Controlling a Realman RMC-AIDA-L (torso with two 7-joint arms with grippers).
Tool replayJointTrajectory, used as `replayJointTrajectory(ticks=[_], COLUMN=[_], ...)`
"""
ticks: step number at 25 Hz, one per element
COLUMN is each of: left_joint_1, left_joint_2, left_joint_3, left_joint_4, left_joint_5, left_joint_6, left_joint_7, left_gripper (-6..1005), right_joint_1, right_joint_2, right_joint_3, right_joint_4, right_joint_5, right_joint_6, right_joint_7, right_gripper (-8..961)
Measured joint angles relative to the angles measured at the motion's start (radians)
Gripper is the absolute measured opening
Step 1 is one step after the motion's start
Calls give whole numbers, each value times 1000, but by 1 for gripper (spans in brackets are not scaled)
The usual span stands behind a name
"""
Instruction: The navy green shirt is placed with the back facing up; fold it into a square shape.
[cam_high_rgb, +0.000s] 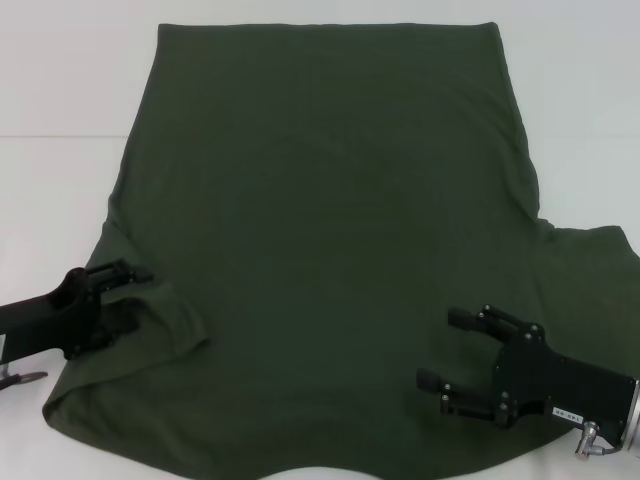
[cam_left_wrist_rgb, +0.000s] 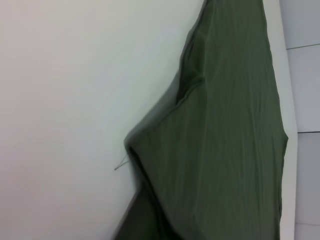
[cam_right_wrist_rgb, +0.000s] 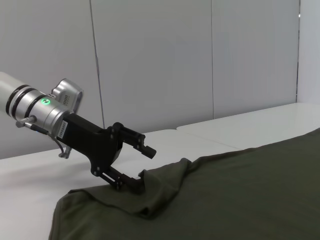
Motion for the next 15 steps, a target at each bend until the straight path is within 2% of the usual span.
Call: replayJointTrajectory(ticks=[15], left_joint_1=[-16], left_joint_2=[-12], left_joint_3=[-11], left_joint_4=[-5], left_joint_5=[-11], left_joint_6=[-52], left_joint_7=[0], left_gripper=[755], right_joint_1=[-1], right_joint_2=[0], right_joint_3=[0], right_joint_4=[-1], right_joint_5=[0], right_joint_6=[0], right_joint_7=[0], right_gripper=[917])
